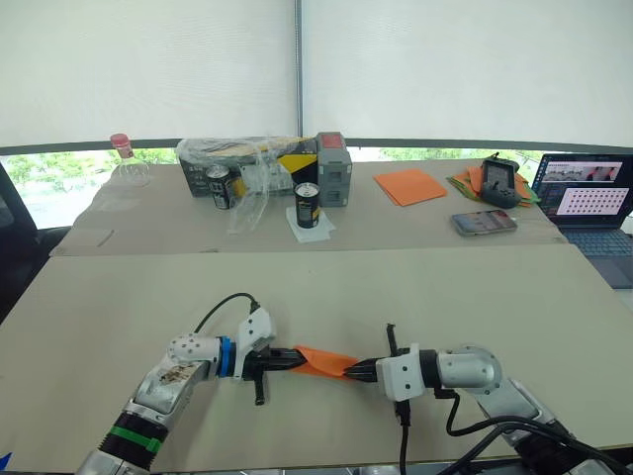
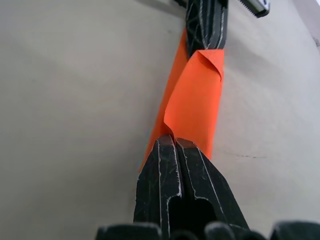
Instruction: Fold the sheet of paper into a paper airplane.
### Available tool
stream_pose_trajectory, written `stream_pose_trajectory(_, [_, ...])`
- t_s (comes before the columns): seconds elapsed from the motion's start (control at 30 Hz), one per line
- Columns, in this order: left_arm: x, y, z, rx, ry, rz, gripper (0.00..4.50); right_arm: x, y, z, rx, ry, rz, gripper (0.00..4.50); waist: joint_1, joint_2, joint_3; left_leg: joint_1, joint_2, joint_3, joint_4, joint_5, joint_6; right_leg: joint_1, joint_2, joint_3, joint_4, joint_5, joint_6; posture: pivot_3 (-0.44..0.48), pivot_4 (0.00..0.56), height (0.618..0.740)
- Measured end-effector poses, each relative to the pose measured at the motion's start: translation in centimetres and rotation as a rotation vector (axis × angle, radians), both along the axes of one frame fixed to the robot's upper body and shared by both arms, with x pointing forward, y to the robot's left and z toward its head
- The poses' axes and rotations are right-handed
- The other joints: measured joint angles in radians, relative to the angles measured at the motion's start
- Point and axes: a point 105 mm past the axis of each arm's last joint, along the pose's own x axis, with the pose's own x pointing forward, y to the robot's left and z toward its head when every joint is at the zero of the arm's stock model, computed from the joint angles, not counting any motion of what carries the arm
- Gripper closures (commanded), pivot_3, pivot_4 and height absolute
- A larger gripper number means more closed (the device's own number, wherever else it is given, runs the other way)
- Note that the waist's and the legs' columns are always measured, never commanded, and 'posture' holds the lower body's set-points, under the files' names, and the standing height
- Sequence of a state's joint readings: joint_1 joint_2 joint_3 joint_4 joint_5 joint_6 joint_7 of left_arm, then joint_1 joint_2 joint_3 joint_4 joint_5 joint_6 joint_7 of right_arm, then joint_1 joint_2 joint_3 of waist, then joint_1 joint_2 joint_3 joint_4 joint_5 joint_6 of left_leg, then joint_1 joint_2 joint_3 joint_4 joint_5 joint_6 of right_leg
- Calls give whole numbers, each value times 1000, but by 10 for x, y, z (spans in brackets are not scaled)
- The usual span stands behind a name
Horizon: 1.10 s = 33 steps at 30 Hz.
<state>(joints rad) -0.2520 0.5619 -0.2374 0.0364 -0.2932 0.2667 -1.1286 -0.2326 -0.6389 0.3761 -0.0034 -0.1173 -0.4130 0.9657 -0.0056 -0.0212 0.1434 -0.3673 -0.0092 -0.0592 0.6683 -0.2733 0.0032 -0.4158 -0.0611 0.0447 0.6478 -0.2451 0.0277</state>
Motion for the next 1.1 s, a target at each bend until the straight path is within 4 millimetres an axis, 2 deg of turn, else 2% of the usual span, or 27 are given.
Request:
stream_pose_trajectory(0.1, [0, 1, 0, 4, 2, 2, 4500, 3, 1, -1, -7, -23, 2, 4474, -2, 0, 0, 2, 0, 0, 0, 0, 0, 3, 0, 0, 0, 0, 0, 0, 150, 739])
stream_pose_trajectory(0.23, [0, 1, -3, 12, 13, 7, 4500, 5, 1, -3, -10, -26, -4, 4474, -4, 0, 0, 15, 1, 0, -2, -2, 3, 15, 1, 0, -4, -1, 0, 0, 150, 739])
stream_pose_trajectory(0.43, [1, 2, -3, 11, 24, 13, 4500, 5, 1, -4, -9, -22, -4, 4474, -6, 0, 0, 15, 1, 0, -2, -2, 3, 16, 1, 0, -3, -1, 0, 0, 150, 739])
stream_pose_trajectory(0.57, [1, 7, 1, -52, 114, 52, 4500, 5, 4, -5, 1, -17, -6, 4474, -9, 0, 0, 15, 2, 0, -2, -2, 3, 15, 2, 0, -3, -1, 0, 0, 150, 739])
stream_pose_trajectory(0.67, [0, 13, 12, -112, 177, 54, 4500, 5, 5, -6, 3, -5, -13, 4474, -11, -1, 0, 14, 3, 0, -2, -2, 3, 14, 2, 0, -2, -1, 0, 0, 150, 739])
stream_pose_trajectory(0.83, [2, 32, 42, -155, 205, 24, 4500, 6, 6, -7, 4, 8, -22, 4474, -13, -1, 0, 15, 4, 0, -2, -2, 3, 14, 3, 0, -2, 0, 0, 0, 150, 739])
stream_pose_trajectory(0.97, [3, 19, 64, -271, 221, -15, 4500, 7, 8, -8, 11, 21, -30, 4474, -14, -1, 0, 15, 4, 0, -2, -2, 3, 14, 4, 0, -2, 0, 0, 0, 150, 739])
stream_pose_trajectory(1.1, [3, 4, 69, -304, 216, -32, 4500, 7, 12, -8, 26, 29, -38, 4474, -25, -2, 0, 15, 6, 0, -2, -2, 3, 14, 6, 0, -2, 0, 0, 0, 150, 739])
